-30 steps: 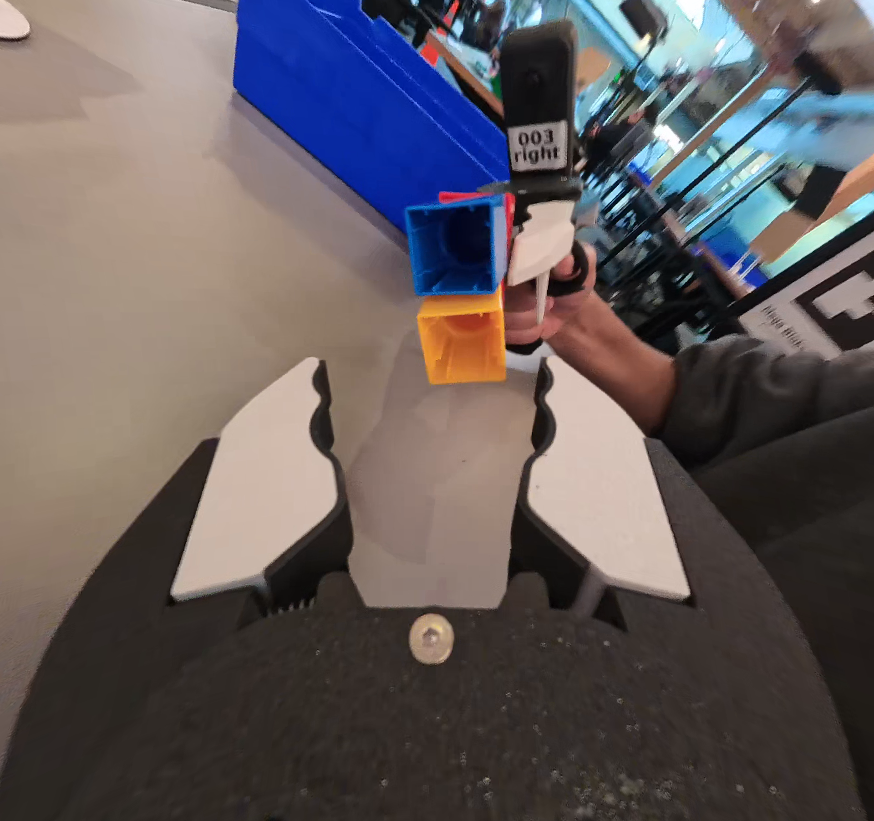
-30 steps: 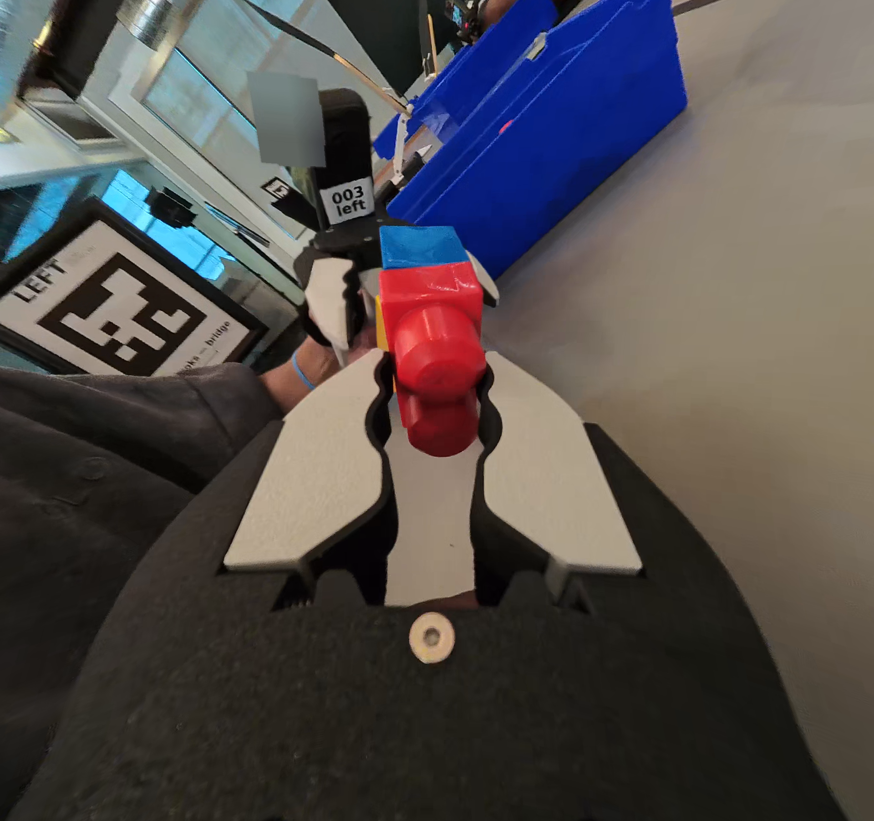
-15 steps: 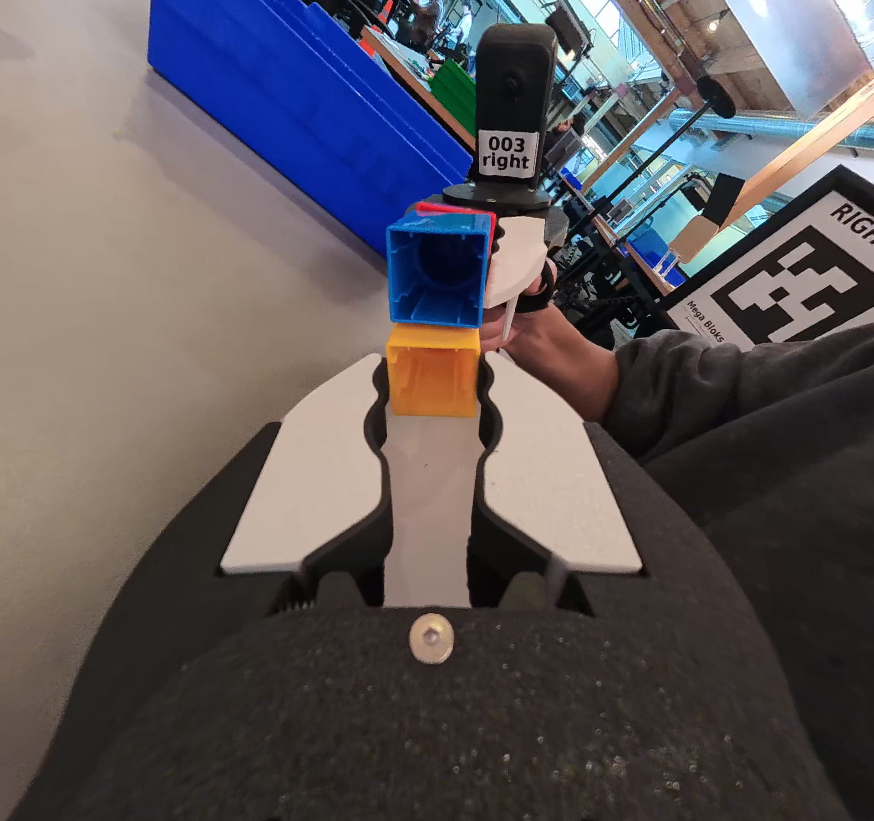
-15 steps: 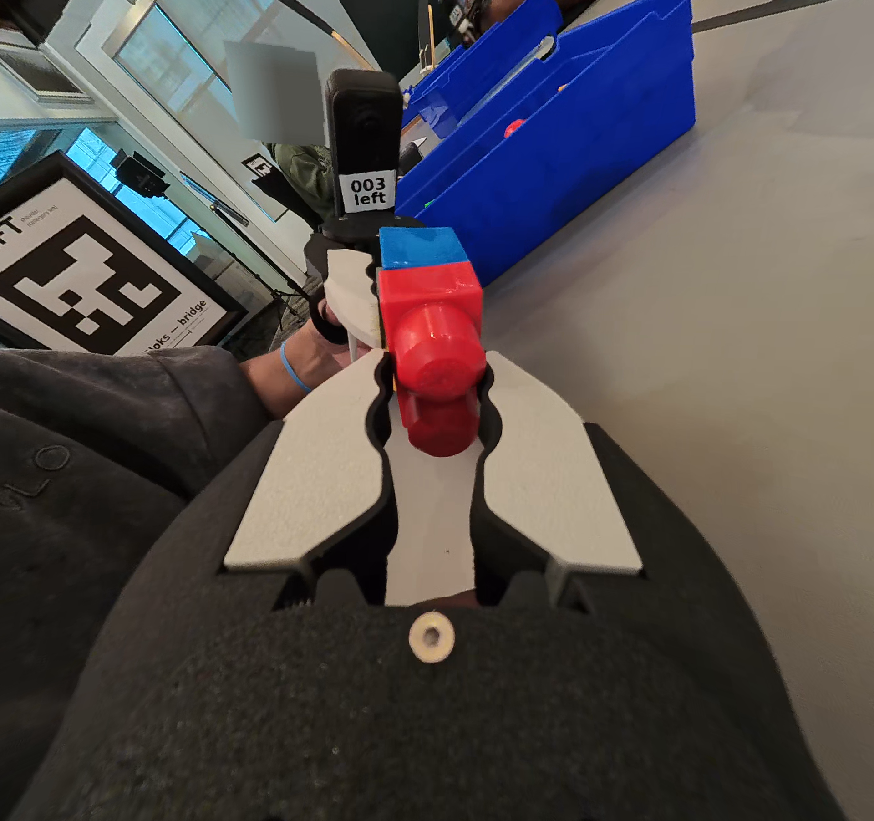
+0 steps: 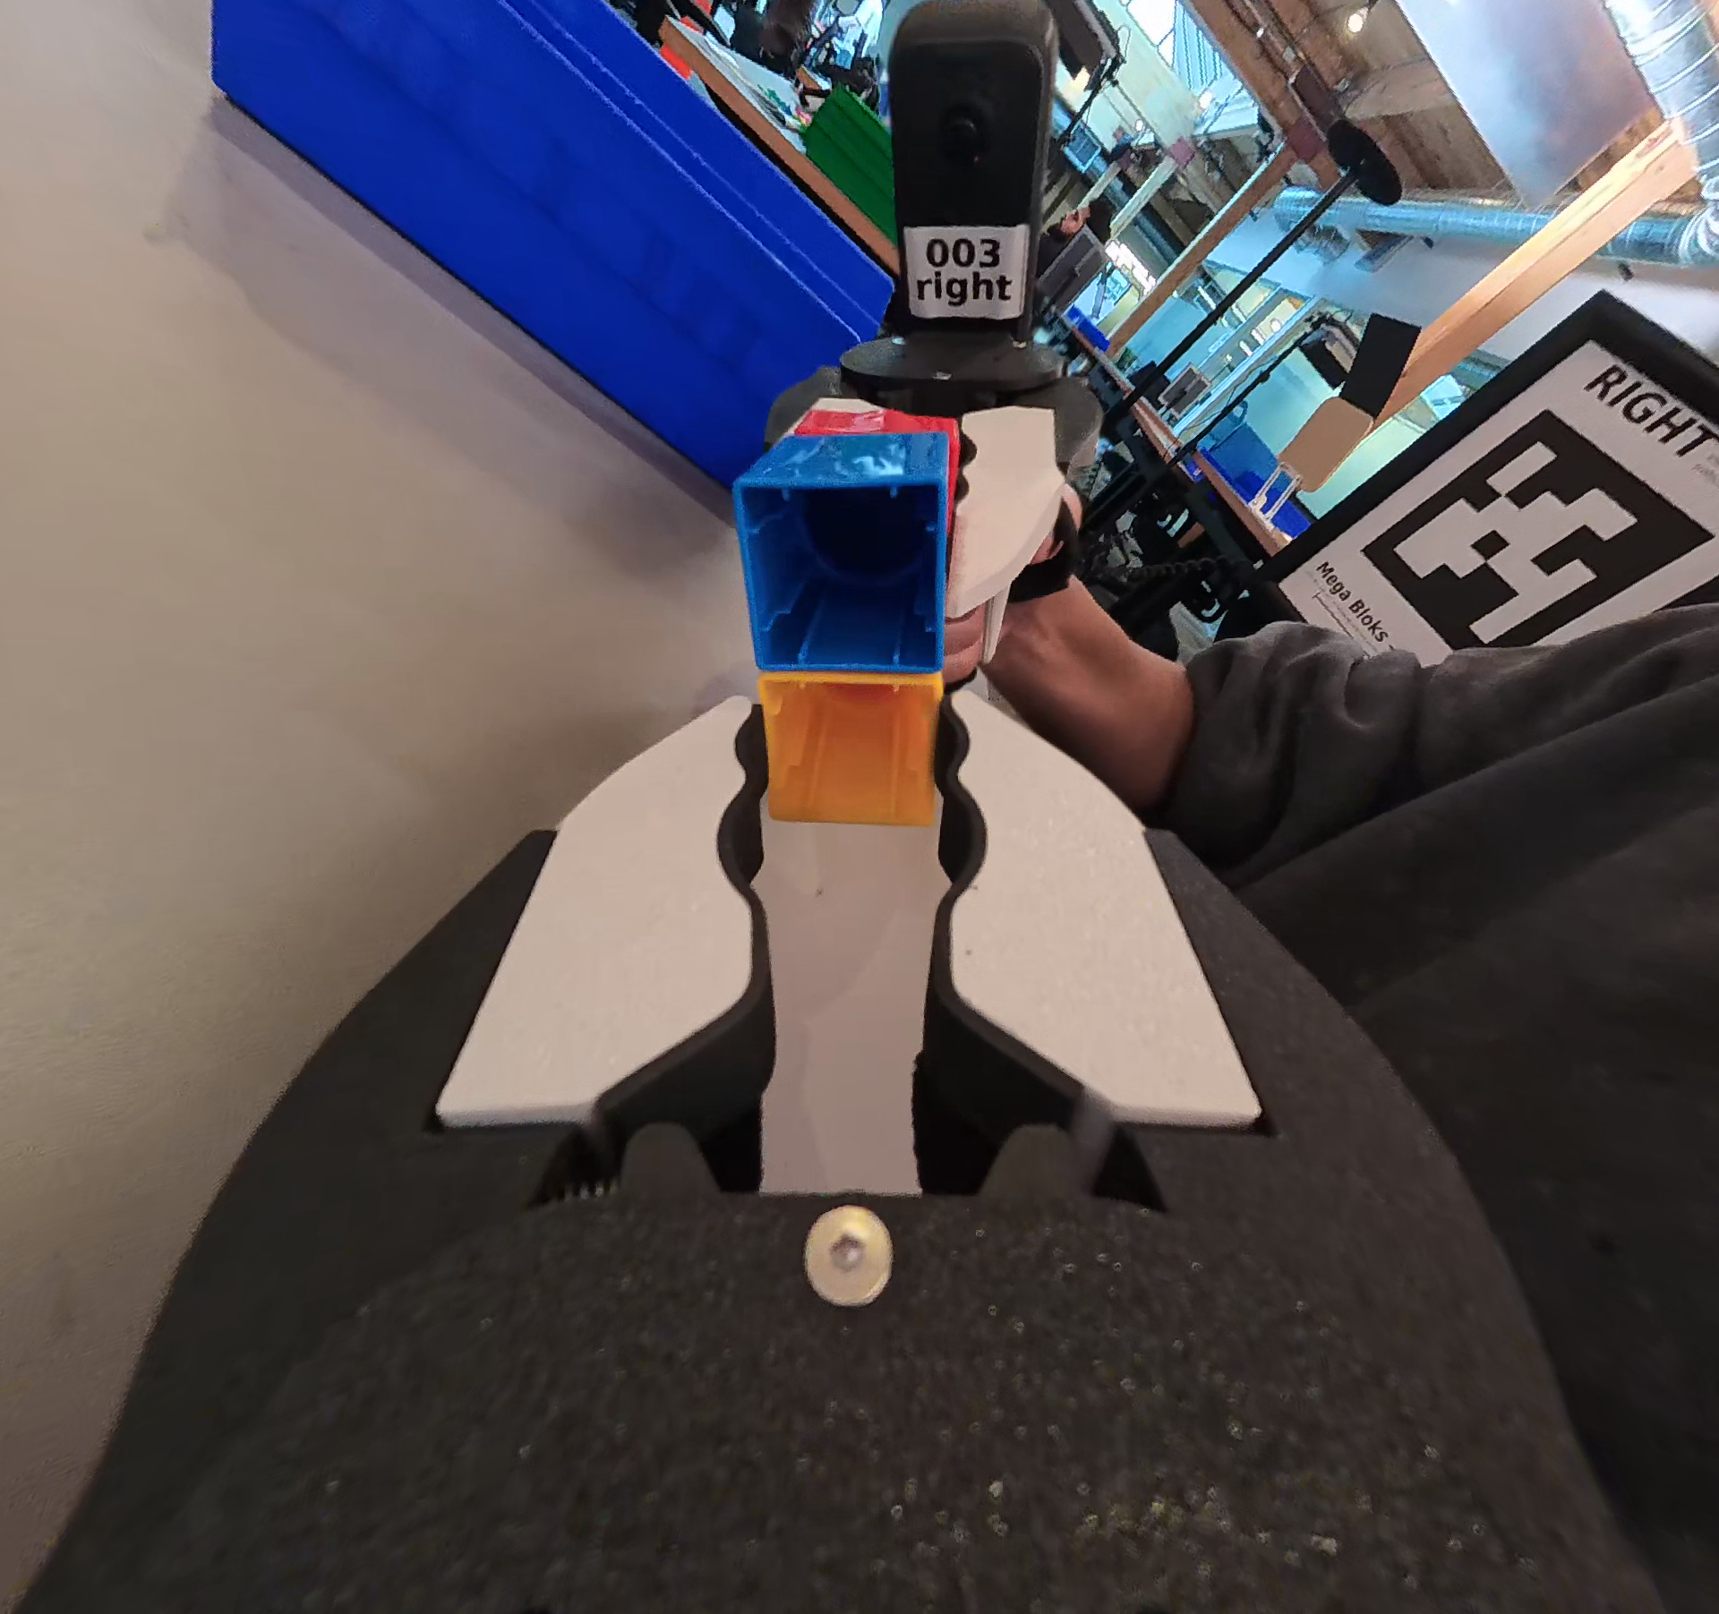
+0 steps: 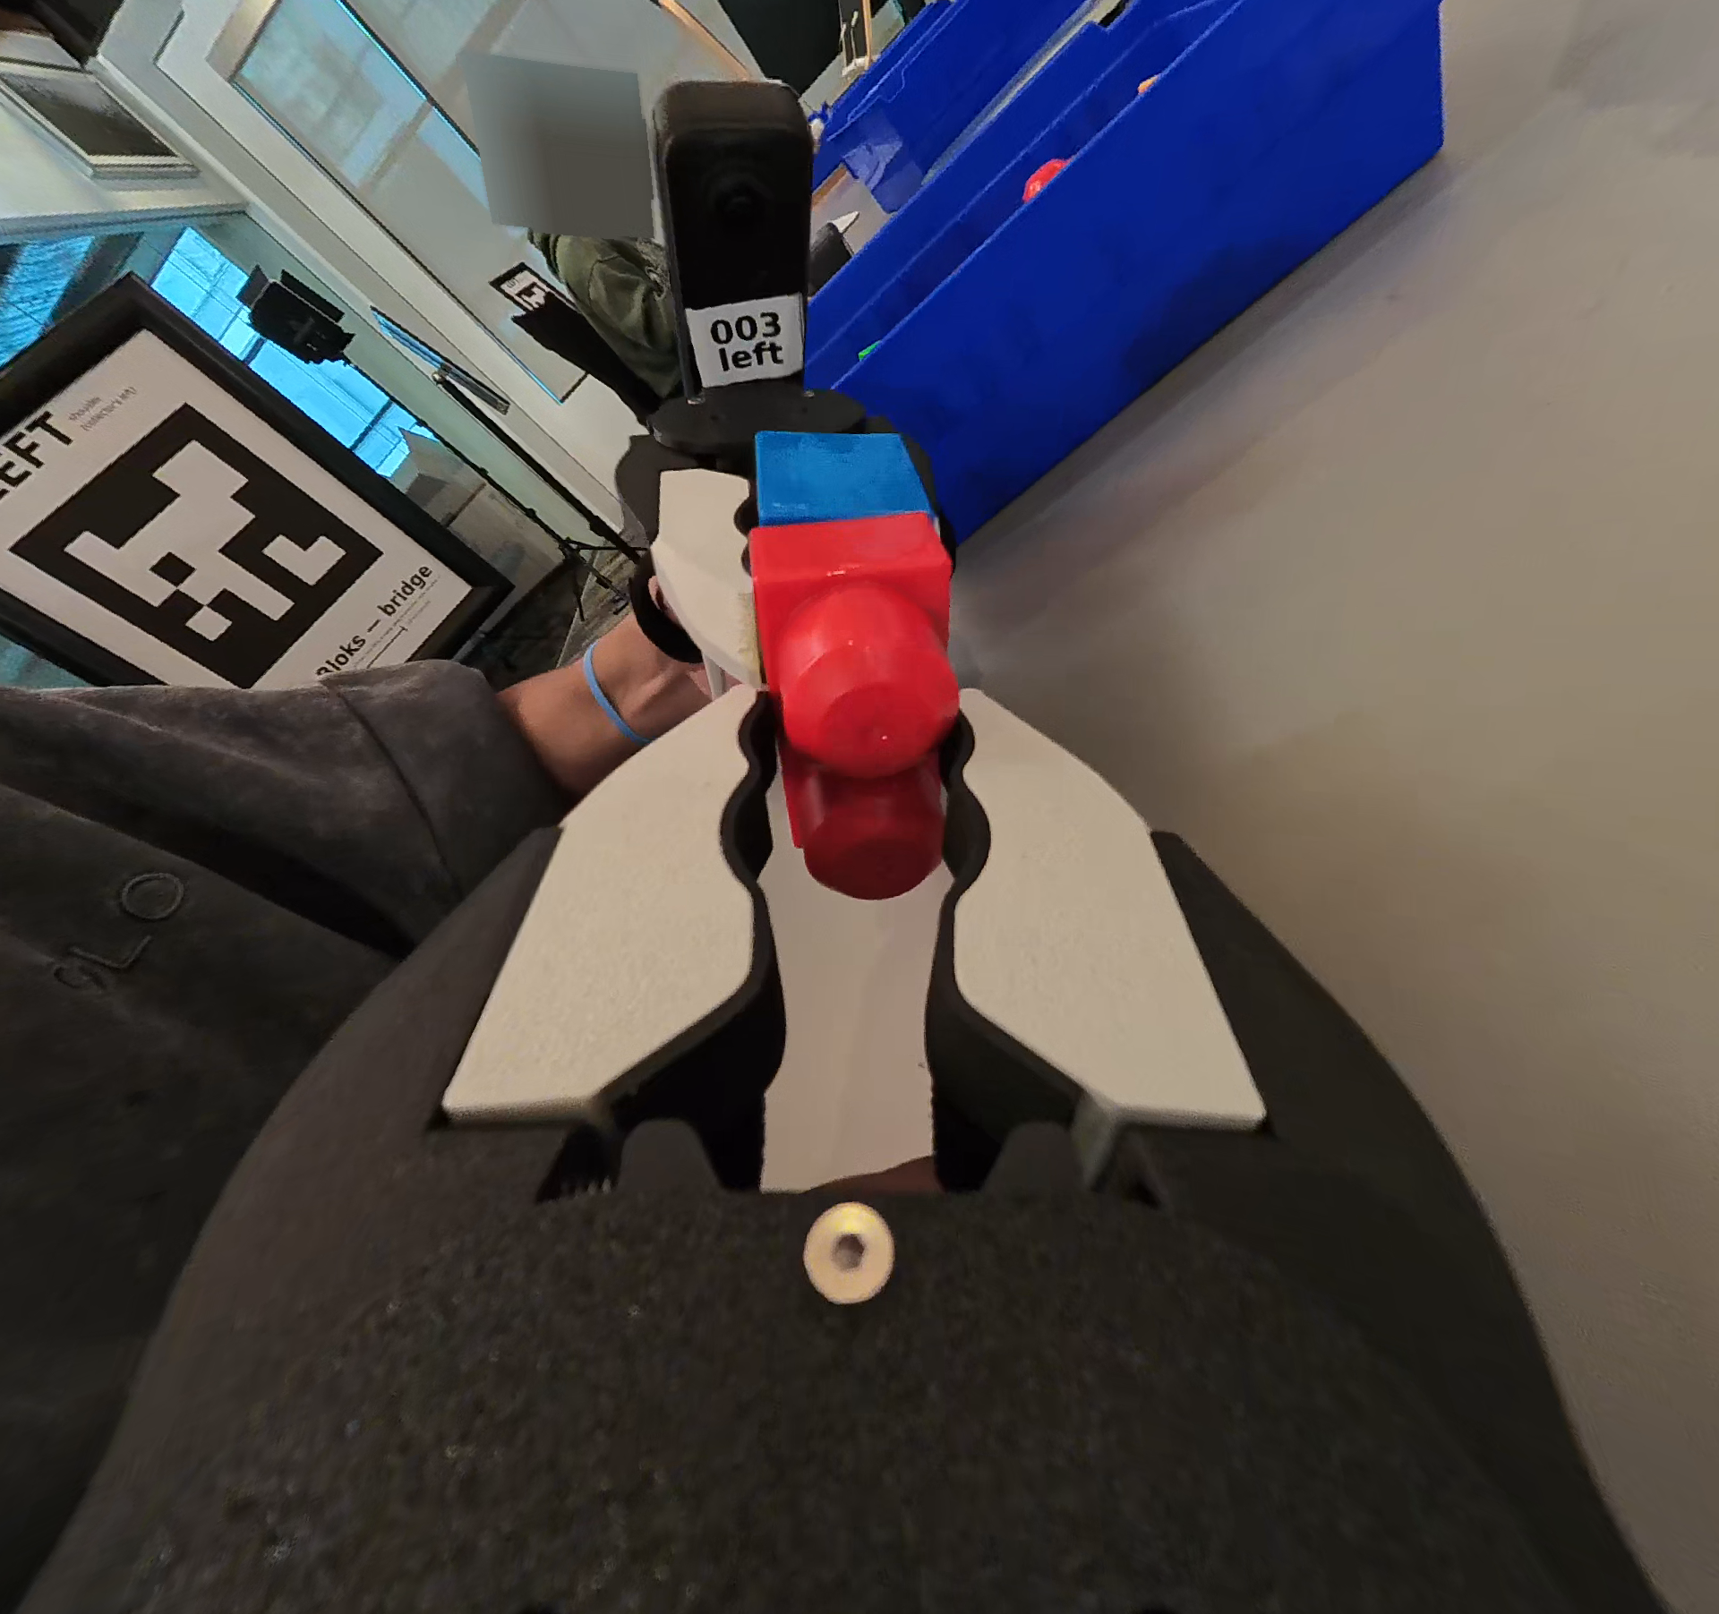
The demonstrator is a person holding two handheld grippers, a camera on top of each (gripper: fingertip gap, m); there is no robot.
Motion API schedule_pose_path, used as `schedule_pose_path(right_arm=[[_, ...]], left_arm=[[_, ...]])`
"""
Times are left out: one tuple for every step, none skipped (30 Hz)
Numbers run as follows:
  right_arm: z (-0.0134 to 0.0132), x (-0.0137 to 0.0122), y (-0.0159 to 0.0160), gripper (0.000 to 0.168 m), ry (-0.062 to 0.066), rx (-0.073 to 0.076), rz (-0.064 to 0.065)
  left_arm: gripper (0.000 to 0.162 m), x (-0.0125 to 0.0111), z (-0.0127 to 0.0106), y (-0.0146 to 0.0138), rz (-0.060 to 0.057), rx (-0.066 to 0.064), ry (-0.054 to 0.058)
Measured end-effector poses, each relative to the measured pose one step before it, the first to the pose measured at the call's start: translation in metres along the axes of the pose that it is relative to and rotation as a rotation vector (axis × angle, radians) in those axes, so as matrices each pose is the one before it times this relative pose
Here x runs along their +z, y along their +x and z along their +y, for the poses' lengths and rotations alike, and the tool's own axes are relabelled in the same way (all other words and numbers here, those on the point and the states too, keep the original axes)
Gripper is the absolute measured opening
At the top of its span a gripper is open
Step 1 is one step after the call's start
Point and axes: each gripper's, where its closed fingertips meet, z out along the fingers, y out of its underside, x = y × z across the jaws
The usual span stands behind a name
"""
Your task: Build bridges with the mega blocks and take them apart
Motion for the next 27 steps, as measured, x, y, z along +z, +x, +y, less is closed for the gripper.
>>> schedule_pose_path(right_arm=[[-0.00029,0.00027,0.00035,0.034,0.0015,-0.0029,0.0067],[0.00061,0.00032,0.00003,0.034,-0.0022,-0.0017,0.0021],[0.00092,0.00018,-0.00046,0.034,-0.0033,-0.0011,-0.0049],[-0.00097,0.00031,0.00011,0.034,0.0128,0.0046,-0.0035],[-0.00211,0.00052,-0.00013,0.034,0.0208,0.0121,-0.0076],[-0.00194,0.00027,-0.00042,0.034,0.0174,0.0077,-0.0072],[-0.00196,-0.00005,0.00096,0.034,0.0149,0.003,0.0049],[-0.00135,0.0,0.00004,0.034,0.0118,0.0013,0.0018],[-0.00183,0.00018,0.00031,0.034,0.0178,0.0,0.0046],[-0.00209,0.00035,0.00061,0.034,0.0203,0.0059,0.0072],[-0.00159,0.00035,-0.0002,0.034,0.0148,0.0033,0.0016],[-0.00154,-0.00011,0.0002,0.034,0.0119,-0.0057,0.0063],[-0.00157,-0.00038,0.00061,0.034,0.0102,-0.0009,0.0074],[-0.00237,-0.00099,-0.00012,0.034,0.0119,0.001,0.0006],[-0.00235,-0.00107,-0.00092,0.034,0.0128,-0.0053,-0.0028],[-0.00108,-0.00062,-0.00091,0.034,0.0039,0.005,-0.0074],[-0.00076,-0.00045,-0.00228,0.034,0.0028,0.0112,-0.0211],[-0.0018,-0.00059,-0.00209,0.033,0.0132,0.0107,-0.0204],[-0.00204,-0.00061,-0.00069,0.034,0.015,0.0112,-0.0112],[-0.00187,-0.00044,-0.00047,0.034,0.0131,0.0103,-0.0092],[0.00047,0.00045,-0.00134,0.034,-0.0029,-0.0001,-0.0111],[0.00216,0.00157,-0.00023,0.033,-0.0127,-0.0045,0.0007],[0.00157,0.00206,0.00071,0.033,-0.0053,-0.0094,0.0113],[0.00237,0.00269,-0.00158,0.033,-0.0106,-0.005,-0.0054],[0.0027,0.00244,0.00065,0.034,-0.0141,-0.0073,0.0109],[-0.00047,0.0004,0.00055,0.034,0.0007,-0.0096,0.0085],[0.00004,-0.00028,-0.00075,0.034,-0.009,0.0062,-0.0056]], left_arm=[[0.034,0.00029,0.00012,-0.0004,0.0012,-0.0057,0.0074],[0.034,0.00041,0.00081,-0.0003,-0.0012,0.0026,0.0016],[0.034,0.00007,0.00056,0.00019,-0.0006,0.0034,-0.0025],[0.034,-0.00006,-0.00047,0.00018,-0.0008,-0.0001,-0.0006],[0.034,-0.00043,-0.0019,0.00001,-0.0026,0.0,0.0094],[0.034,-0.00015,-0.00222,0.00024,0.0007,-0.0028,0.0133],[0.034,0.00033,-0.00146,-0.00019,0.0016,-0.0074,0.01],[0.034,0.0002,-0.00109,-0.00042,0.0022,-0.0075,0.0092],[0.034,0.00008,-0.00079,-0.00012,0.0029,-0.006,0.0109],[0.034,0.00006,-0.00065,-0.00047,0.0019,-0.0111,0.0133],[0.034,0.00007,-0.00059,-0.00015,0.006,-0.0139,0.014],[0.034,0.00028,-0.00001,-0.00001,0.0066,-0.0098,0.0093],[0.034,0.00074,0.00045,-0.00052,0.0018,-0.0085,0.0023],[0.035,0.00105,-0.00016,0.00016,0.0025,-0.0082,0.0016],[0.035,0.00107,-0.00134,0.00096,0.0029,-0.0036,0.0027],[0.035,0.00035,-0.00189,0.00148,-0.0006,0.003,-0.0004],[0.037,-0.00035,-0.00216,0.00277,0.0057,0.0056,-0.0027],[0.046,-0.00107,-0.00195,0.00441,0.0166,0.0005,-0.0039],[0.051,-0.00168,-0.00208,0.00322,0.01,-0.0036,-0.0008],[0.05,-0.00217,-0.00163,0.00087,-0.0046,0.0037,0.0026],[0.049,-0.00124,0.00008,-0.00103,-0.0104,0.0107,-0.002],[0.049,0.00072,0.00191,-0.00155,-0.0061,0.0054,-0.0065],[0.049,0.0028,0.00294,-0.0005,0.0059,-0.0049,-0.0087],[0.045,0.00376,0.00358,0.00028,0.0128,-0.0076,-0.0115],[0.036,0.00346,0.00279,0.00142,0.0153,-0.0001,-0.0081],[0.036,0.00155,0.00031,0.00006,0.0002,0.0044,0.0066],[0.036,0.00011,-0.00094,-0.00024,-0.0035,0.0018,0.0099]])
